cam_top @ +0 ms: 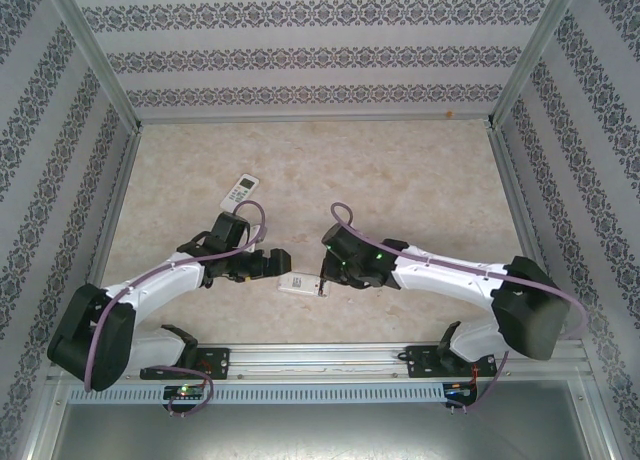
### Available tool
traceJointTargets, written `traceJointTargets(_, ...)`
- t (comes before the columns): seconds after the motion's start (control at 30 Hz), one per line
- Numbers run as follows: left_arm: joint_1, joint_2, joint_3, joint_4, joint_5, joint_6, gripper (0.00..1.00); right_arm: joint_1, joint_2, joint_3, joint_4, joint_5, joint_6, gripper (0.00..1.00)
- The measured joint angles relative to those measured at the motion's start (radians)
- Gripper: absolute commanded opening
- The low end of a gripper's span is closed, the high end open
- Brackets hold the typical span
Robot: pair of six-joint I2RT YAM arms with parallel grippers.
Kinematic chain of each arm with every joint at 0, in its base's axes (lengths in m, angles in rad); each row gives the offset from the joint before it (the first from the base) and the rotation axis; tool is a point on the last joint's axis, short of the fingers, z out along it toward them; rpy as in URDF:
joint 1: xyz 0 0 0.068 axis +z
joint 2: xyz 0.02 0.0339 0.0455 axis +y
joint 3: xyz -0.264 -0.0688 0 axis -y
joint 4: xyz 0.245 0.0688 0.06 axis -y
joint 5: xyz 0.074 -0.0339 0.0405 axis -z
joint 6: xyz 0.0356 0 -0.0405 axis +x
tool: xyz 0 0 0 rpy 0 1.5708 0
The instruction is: Load the batteries into the remote control
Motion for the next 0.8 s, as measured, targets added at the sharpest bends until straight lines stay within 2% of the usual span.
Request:
traceJointTargets(0.3, 0.0, 0.006, 0.0, 0.015, 0.024, -0.005, 1.0, 0.021, 0.103, -0.005, 0.037, 0.004, 0.007, 0.09)
traceJointTargets(0.5, 0.0, 0.008, -0.003, 0.027, 0.024, -0.008, 1.0, 0.029, 0.113, -0.031, 0.04, 0.005, 0.014, 0.1)
traceJointTargets(0.8, 0.0, 0.012, -0.013, 0.038, 0.024, -0.013, 1.0, 0.036, 0.128, -0.041, 0.055, 0.008, 0.04, 0.2)
